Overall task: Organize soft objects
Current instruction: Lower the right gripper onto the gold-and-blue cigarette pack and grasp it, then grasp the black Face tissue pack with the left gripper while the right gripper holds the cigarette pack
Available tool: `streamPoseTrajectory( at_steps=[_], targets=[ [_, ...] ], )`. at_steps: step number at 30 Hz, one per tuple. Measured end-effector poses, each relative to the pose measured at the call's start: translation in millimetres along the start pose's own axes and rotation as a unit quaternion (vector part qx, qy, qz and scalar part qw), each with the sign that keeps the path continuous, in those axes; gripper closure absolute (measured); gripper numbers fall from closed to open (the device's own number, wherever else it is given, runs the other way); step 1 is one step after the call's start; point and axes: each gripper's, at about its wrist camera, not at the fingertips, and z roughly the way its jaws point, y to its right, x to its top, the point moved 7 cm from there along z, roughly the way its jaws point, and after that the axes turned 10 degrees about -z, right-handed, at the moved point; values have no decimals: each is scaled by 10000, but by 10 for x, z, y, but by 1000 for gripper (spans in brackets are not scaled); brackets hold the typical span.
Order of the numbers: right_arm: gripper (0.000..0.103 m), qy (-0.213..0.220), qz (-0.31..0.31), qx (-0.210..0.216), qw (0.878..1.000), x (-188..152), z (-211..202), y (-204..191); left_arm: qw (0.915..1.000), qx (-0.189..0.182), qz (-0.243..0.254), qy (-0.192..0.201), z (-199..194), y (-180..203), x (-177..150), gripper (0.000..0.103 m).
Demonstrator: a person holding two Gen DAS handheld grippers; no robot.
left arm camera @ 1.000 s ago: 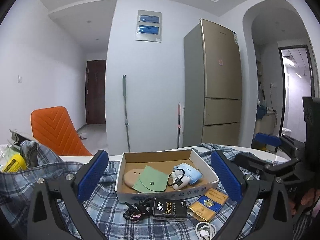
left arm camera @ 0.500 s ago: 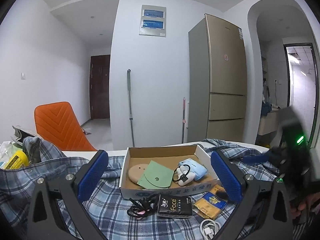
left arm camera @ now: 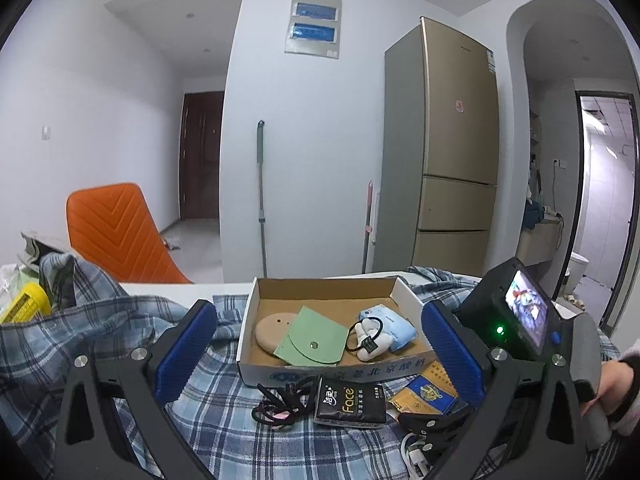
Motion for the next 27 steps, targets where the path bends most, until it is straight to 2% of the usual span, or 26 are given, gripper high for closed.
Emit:
streamPoseTrajectory(
  at_steps=[2, 5, 8, 11, 13, 18, 22, 24, 26, 27],
  targets=[
    [3, -97, -13, 26, 9999, -9, 53, -10, 10000, 9, -56, -29, 8, -22, 1, 0],
    [17, -177, -27, 108, 9998, -35, 83, 1, 9999, 17, -78, -75, 17, -26, -5, 0],
    [18, -119, -21, 171, 9998, -46, 52, 9, 9999, 34, -66, -154, 44, -23, -18, 0],
    [18, 226, 64, 128, 9996, -36, -127, 50, 9990, 54, -43, -443, 131, -19, -64, 0],
    [18, 559, 164, 42, 9983, -24, -324, 99, 9967, 76, 9, -809, 245, -9, -139, 0],
    [18, 1299, 299, -620, 9891, -63, -770, 256, 9828, 174, 251, -1822, 523, 32, -403, 0],
    [18, 1494, 430, -702, 9853, -3, -865, 315, 9694, 242, 493, -2391, 660, 56, -616, 0],
    [18, 1482, 514, -623, 9857, -6, -842, 326, 9656, 20, 341, -2577, 684, 37, -668, 2],
    [18, 1444, 582, -480, 9866, -42, -772, 319, 9602, -194, 300, -2771, 692, 56, -714, 12],
    [18, 1437, 612, -427, 9868, -46, -764, 328, 9576, -294, 361, -2842, 688, 86, -745, 12]
  ],
)
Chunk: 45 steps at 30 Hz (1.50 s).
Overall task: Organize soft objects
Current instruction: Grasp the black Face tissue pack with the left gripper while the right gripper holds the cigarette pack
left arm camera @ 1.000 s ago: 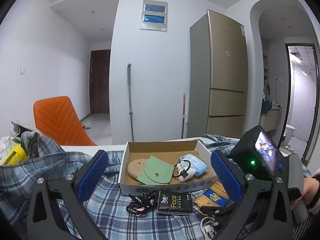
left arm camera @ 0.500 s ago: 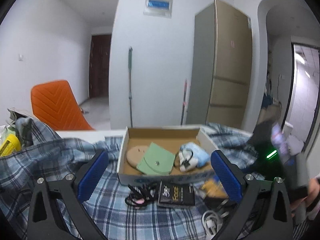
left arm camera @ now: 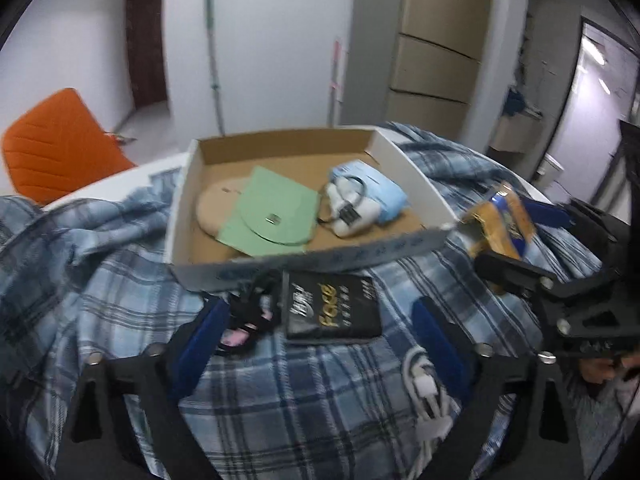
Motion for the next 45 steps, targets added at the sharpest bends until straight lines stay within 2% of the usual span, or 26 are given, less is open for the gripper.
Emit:
streamPoseTrajectory(
  at_steps=[3, 6, 10, 17, 22, 25, 27, 32, 34, 38, 42, 45],
  targets=[
    [18, 10, 47, 109, 9999, -30, 41, -24, 9997, 17, 232, -91, 47, 81, -51, 15],
    [18, 29, 30, 151, 9999, -38, 38, -43, 9991, -25, 358, -226, 93, 151, -68, 26],
    [18, 28, 11, 185, 9998, -42, 42, -54, 9984, -101, 386, -397, 149, 172, -88, 34],
    [18, 9, 1, 196, 9998, -45, 52, -51, 9983, -42, 112, -575, 260, 64, -44, 33],
    [18, 6, -3, 214, 9998, -49, 54, -60, 9964, 104, 462, -699, 339, 171, -54, 33],
    [18, -21, 11, 227, 9997, -54, 61, -57, 9933, 342, 789, -772, 417, 251, -73, 32],
    [18, -26, 32, 226, 9997, -55, 61, -49, 9917, 488, 841, -842, 480, 250, -89, 32],
    [18, -66, 29, 221, 9997, -61, 79, -54, 9919, 495, 718, -925, 536, 179, -119, 32],
    [18, -87, 25, 216, 9997, -63, 94, -52, 9931, 475, 639, -856, 526, 147, -100, 36],
    [18, -62, 39, 216, 9997, -66, 95, -40, 9969, 267, 568, -479, 381, 154, -46, 37],
    [18, 9, 44, 243, 9997, -69, 83, -44, 9975, 117, 653, 248, 85, 218, 29, 37],
    [18, 132, 69, 266, 9995, -58, 42, -43, 9936, 7, 704, 880, -177, 273, 72, 37]
  ],
)
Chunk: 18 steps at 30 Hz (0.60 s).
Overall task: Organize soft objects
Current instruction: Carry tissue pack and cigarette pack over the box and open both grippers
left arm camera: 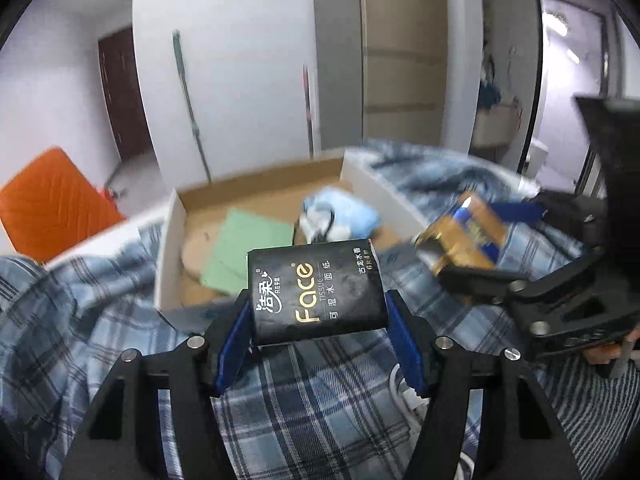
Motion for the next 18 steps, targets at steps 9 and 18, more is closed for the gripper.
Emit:
streamPoseTrajectory(
  at_steps=[9, 18],
  targets=[
    [18, 606, -129, -81, 9980, 88, -217, -73, 9916, -253, -190, 1254, -546, -46, 181, 37],
    [18, 1508, -87, -365, 9879, 244, -606, -63, 9792, -262, -179, 2002, -975, 31, 393, 37]
  ],
)
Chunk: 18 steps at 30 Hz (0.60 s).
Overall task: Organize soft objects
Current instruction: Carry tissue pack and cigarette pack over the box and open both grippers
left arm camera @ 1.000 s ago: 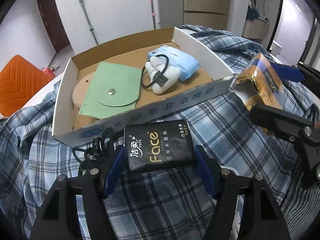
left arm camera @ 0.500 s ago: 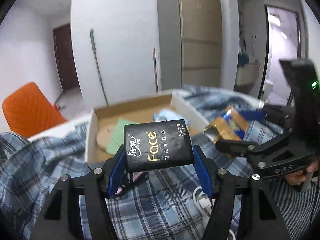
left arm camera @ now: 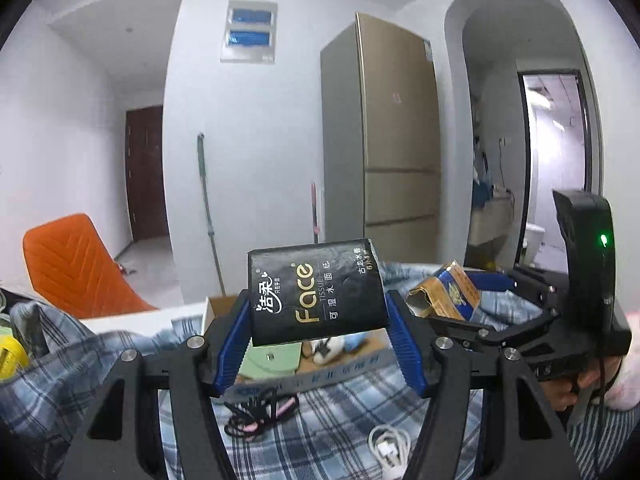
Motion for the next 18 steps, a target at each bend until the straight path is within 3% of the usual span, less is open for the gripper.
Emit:
streamPoseTrajectory(
  at_steps=[6, 10, 15, 18],
  targets=[
    [18, 733, -44, -285, 9969, 470, -223, 7, 9988, 33, 104, 475, -111, 66, 407, 37],
    [18, 1092, 92, -480, 9928, 797, -201, 129, 9972, 154, -137, 718, -50, -5, 690, 37],
    [18, 1251, -175, -826, 9885, 1033, 42, 183, 9949, 238, -197, 965, 183, -92, 886, 37],
    [18, 1247, -399, -1000, 9863, 1060, 264, 169, 9951, 258, -283, 916, 329, -155, 874, 37]
  ],
)
